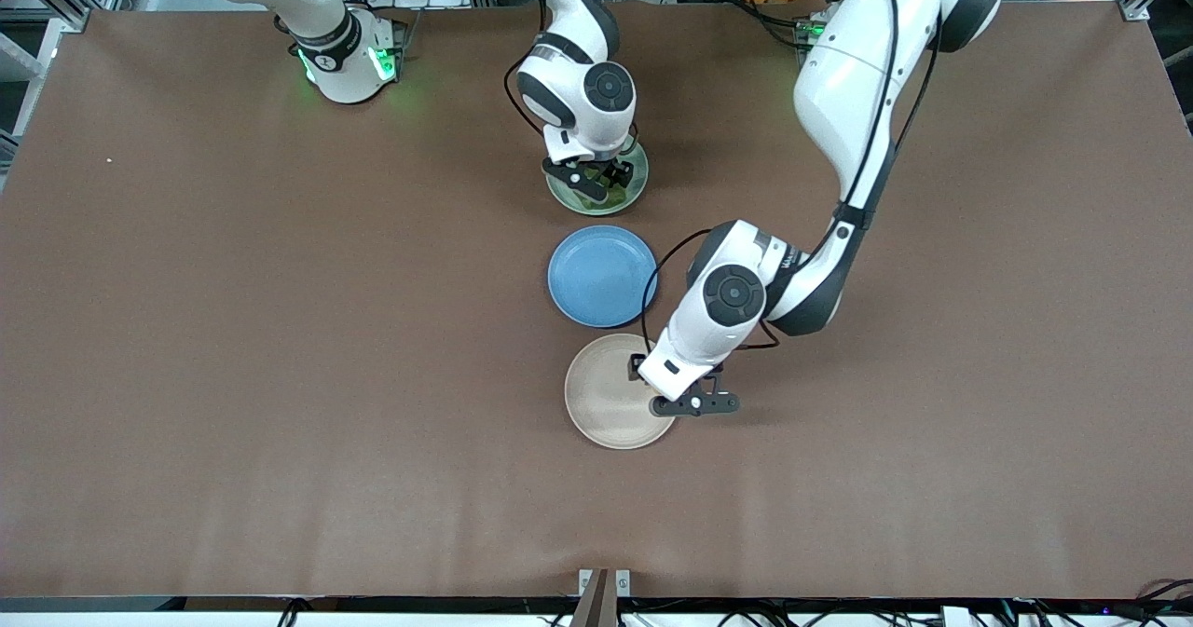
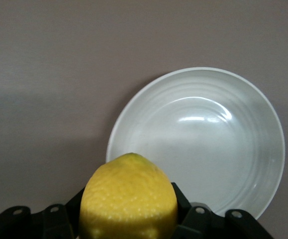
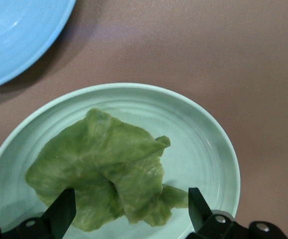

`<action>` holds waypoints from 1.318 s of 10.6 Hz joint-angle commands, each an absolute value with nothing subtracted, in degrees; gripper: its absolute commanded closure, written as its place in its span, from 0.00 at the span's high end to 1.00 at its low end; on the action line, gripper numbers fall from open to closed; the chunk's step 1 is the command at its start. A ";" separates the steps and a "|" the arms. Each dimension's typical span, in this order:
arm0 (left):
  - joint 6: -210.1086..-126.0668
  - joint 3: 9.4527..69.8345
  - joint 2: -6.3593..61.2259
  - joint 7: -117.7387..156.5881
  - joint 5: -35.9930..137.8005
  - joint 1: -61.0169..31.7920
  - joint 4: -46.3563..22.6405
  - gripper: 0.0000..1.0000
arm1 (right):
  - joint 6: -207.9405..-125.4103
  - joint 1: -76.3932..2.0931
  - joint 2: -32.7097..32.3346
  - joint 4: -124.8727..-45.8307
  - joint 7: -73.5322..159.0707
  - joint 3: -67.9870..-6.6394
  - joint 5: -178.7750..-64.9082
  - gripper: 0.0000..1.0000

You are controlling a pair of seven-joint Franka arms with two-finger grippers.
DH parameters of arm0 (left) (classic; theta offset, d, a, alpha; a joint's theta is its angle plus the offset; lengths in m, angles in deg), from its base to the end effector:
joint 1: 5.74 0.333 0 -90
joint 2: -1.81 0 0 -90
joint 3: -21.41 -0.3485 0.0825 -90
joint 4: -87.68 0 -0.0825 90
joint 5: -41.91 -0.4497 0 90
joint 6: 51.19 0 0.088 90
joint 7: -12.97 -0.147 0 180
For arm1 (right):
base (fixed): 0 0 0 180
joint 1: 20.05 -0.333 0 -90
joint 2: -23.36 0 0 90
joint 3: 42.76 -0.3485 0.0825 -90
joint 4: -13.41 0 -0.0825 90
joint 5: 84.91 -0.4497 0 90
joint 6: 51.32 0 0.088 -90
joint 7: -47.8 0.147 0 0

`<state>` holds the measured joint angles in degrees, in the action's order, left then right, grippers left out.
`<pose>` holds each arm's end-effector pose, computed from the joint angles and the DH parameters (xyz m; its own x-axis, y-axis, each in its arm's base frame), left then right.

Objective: Pick lemon and lettuce from plates
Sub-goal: 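Lift the lemon off the plate with the left gripper while the right gripper grasps lettuce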

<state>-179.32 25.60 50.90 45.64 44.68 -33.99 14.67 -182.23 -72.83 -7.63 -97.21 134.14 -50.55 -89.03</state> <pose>0.7192 -0.4445 0.1944 0.9974 0.0624 0.0356 0.0569 -0.9889 0.1370 0.3168 0.5727 0.1308 0.8579 -0.4982 -0.1260 -0.4745 -0.8621 0.1779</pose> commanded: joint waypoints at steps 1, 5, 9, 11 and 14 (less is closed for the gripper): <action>-172.24 25.89 46.74 45.49 46.04 -31.76 13.76 0.33 | -182.89 -73.49 -7.84 -96.72 135.96 -49.97 -87.98 1.00; -164.58 24.92 42.87 39.20 45.34 -27.20 13.06 0.36 | -187.11 -73.49 -7.84 -98.65 139.56 -49.88 -85.35 1.00; -155.70 24.75 42.24 32.33 42.71 -20.70 12.19 0.38 | -187.11 -73.49 -7.75 -99.09 139.65 -49.88 -84.82 1.00; -153.76 24.83 42.42 27.93 42.70 -17.44 11.04 0.38 | -187.11 -73.49 -7.66 -99.09 139.65 -49.88 -84.82 0.97; -153.67 24.83 43.47 27.48 40.70 -15.93 9.11 0.38 | -187.11 -73.49 -7.49 -99.09 140.08 -49.79 -84.73 0.21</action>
